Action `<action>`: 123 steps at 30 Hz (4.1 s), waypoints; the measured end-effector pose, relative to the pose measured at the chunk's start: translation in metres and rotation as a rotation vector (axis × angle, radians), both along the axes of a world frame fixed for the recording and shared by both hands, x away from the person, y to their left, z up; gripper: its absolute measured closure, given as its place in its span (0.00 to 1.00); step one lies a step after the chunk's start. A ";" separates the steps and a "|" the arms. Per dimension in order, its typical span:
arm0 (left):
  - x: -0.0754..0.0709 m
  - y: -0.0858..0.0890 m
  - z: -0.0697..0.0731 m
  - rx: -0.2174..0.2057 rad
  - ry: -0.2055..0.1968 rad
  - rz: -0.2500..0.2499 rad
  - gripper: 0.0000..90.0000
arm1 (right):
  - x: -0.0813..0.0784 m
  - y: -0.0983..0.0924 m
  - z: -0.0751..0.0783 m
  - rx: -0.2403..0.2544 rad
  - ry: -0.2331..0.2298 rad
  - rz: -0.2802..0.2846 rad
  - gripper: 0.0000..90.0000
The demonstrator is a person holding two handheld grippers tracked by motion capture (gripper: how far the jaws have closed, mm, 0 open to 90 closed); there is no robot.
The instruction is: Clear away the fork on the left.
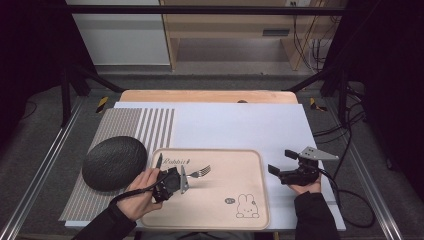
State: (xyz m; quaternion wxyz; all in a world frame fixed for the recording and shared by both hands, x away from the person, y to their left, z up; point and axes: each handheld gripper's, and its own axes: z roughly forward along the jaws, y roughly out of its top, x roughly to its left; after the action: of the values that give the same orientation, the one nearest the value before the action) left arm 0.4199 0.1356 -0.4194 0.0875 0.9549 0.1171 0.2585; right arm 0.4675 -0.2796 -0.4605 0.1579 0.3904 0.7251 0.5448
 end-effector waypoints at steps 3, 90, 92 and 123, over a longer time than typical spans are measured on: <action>-0.001 -0.004 -0.007 0.003 0.026 0.001 0.86 | 0.000 0.000 0.000 0.000 -0.001 -0.001 0.00; 0.014 -0.028 -0.036 -0.386 0.186 0.028 1.00 | 0.000 0.001 0.000 -0.006 -0.005 0.002 0.00; 0.016 -0.027 -0.036 -0.384 0.180 0.036 1.00 | 0.000 0.001 0.000 -0.006 -0.003 0.001 0.00; 0.034 -0.003 -0.035 -0.350 0.088 0.121 1.00 | 0.000 0.002 0.000 -0.008 0.003 0.003 0.00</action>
State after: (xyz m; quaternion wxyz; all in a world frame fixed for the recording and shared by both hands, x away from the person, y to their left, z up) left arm 0.4541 0.1330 -0.4548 0.2311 0.9267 0.2213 0.1969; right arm 0.4675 -0.2779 -0.4606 0.1577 0.3897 0.7281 0.5415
